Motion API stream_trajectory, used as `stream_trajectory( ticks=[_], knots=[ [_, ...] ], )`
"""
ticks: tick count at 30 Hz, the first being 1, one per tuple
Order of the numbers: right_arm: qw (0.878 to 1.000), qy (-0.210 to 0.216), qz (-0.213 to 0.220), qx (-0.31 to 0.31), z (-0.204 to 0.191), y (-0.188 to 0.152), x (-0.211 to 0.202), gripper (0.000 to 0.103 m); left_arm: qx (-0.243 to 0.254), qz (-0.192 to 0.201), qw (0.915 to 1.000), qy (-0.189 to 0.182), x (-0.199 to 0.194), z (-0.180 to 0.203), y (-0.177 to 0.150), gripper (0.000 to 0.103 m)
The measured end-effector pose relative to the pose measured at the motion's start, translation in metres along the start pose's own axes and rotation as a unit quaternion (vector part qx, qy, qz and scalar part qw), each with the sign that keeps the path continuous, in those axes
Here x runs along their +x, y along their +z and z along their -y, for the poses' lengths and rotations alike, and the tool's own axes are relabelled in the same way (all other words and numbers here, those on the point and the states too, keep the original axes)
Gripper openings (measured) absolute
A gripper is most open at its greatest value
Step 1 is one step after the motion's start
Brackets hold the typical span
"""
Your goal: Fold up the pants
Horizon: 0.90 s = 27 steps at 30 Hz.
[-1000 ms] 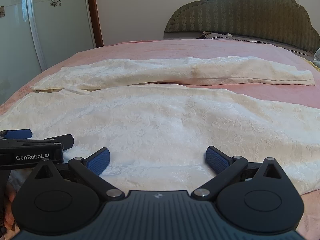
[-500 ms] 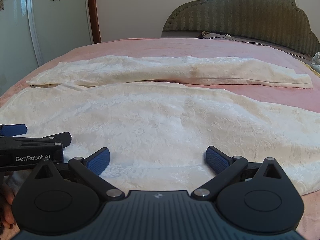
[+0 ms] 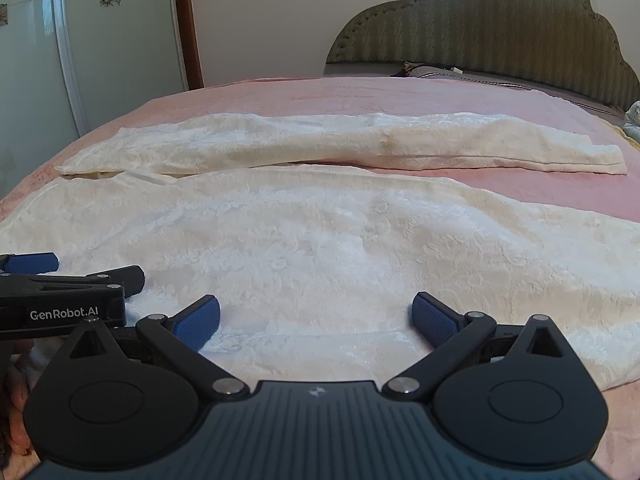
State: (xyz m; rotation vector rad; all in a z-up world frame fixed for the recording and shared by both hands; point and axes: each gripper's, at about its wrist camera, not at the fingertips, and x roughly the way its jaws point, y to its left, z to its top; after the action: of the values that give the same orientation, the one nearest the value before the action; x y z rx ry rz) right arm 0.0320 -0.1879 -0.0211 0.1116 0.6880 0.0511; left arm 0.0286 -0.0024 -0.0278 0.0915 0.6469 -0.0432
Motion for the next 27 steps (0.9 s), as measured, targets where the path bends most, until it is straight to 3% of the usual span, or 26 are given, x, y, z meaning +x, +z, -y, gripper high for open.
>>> stream_trajectory(
  ticks=[27],
  knots=[
    [1.0, 0.002, 0.001, 0.002, 0.0009, -0.0004, 0.0006, 0.103, -0.001, 0.0, 1.0, 0.0, -0.0013, 0.0021, -0.0002, 0.103]
  ],
)
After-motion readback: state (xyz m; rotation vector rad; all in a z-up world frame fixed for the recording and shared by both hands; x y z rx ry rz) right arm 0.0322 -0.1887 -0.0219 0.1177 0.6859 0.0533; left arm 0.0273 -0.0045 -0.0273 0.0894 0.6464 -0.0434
